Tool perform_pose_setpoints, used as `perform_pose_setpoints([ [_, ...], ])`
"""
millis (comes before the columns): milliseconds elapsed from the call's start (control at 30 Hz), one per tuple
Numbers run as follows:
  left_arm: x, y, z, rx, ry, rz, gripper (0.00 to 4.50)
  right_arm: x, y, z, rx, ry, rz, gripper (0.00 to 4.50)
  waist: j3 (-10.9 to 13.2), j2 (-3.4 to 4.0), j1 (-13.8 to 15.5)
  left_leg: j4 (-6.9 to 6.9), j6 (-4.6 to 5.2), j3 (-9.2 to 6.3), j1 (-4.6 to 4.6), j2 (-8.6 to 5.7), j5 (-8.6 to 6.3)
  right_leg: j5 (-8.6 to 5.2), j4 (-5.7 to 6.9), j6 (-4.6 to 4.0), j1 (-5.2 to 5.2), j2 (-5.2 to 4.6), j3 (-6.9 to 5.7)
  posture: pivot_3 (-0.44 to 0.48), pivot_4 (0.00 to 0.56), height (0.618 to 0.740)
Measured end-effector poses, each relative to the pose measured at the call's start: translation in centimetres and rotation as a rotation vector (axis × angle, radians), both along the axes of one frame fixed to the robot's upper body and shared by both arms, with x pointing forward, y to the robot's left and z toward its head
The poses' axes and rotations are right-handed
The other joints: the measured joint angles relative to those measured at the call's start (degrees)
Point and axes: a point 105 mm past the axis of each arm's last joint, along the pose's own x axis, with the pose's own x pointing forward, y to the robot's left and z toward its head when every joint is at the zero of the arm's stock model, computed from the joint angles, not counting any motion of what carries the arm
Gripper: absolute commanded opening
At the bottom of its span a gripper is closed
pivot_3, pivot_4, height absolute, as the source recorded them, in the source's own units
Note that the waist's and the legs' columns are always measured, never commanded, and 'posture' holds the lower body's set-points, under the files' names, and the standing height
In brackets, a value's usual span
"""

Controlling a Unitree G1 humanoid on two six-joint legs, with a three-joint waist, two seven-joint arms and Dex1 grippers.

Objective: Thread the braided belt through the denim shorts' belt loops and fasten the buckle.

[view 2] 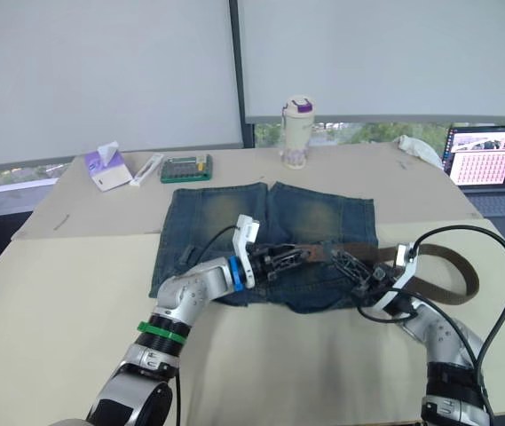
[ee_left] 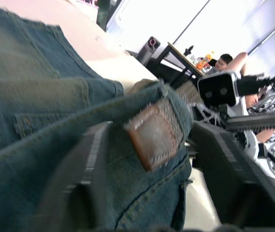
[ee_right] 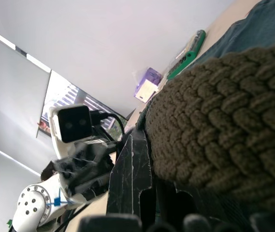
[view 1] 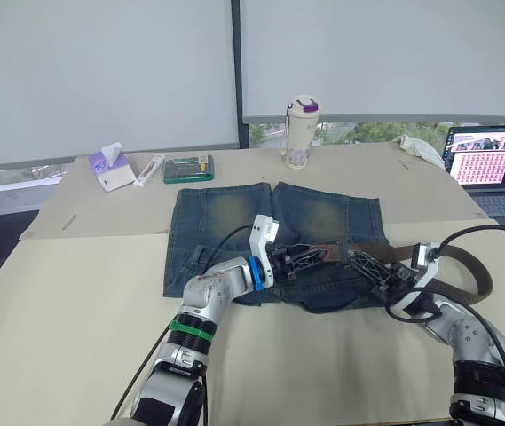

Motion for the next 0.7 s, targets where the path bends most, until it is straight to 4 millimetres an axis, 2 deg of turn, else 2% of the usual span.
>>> perform_pose_setpoints([
  [133,-0.3,-0.5,0.3,-0.023,0.000,-0.016,0.26,-0.4,0.0,-0.1,-0.016,-0.003,0.007,0.00,0.0,-0.01,0.4,0.00,0.00,0.01,-0.01,0.00,0.00,0.00,0.00,0.00,0.00,0.00,0.00,0.000,0.150,0.740],
  [167,-0.4,-0.5,0.4,-0.028,-0.004,-0.021,0.05,-0.4,0.0,-0.1,-0.017,-0.001,0.006,0.00,0.0,-0.01,0.5,0.00,0.00,0.02,-0.01,-0.01,0.00,0.00,0.00,0.00,0.00,0.00,0.01,0.000,0.150,0.740],
  [233,-0.4,-0.6,0.5,-0.031,-0.004,-0.023,0.00,-0.4,-0.1,-0.1,-0.020,-0.003,0.003,0.81,0.0,-0.01,0.5,0.00,0.00,0.03,0.00,0.00,0.00,0.00,0.00,0.01,0.00,0.01,0.02,0.000,0.150,0.740],
  [400,-0.7,-0.2,0.2,-0.041,0.014,-0.016,0.00,-0.3,-0.2,-0.4,-0.050,0.008,-0.013,2.48,0.0,0.00,0.7,0.00,0.00,0.02,0.00,0.01,0.00,0.00,0.00,0.01,0.00,0.00,0.02,0.000,0.150,0.740],
  [500,-0.9,1.4,0.0,-0.044,0.027,0.018,0.00,-1.4,-1.3,-0.4,-0.084,0.002,-0.027,3.51,0.0,0.00,1.0,0.00,0.00,-0.04,-0.02,0.03,0.00,0.00,0.00,0.01,-0.02,-0.01,0.02,0.000,0.150,0.740],
  [600,0.0,4.2,-0.3,-0.035,0.054,0.123,0.00,-2.6,-3.3,0.3,-0.104,-0.016,-0.074,4.48,0.0,-0.06,1.1,0.02,0.00,-0.11,-0.01,0.03,0.00,0.01,0.00,0.02,0.00,-0.02,0.02,0.000,0.150,0.740],
  [700,-0.4,6.5,0.4,-0.028,0.026,0.174,0.00,-4.5,-3.7,1.3,-0.137,-0.032,-0.047,4.48,0.0,-0.05,1.0,-0.01,0.00,-0.12,-0.03,0.06,-0.01,-0.01,-0.01,0.04,-0.01,-0.01,0.01,0.000,0.150,0.740],
])
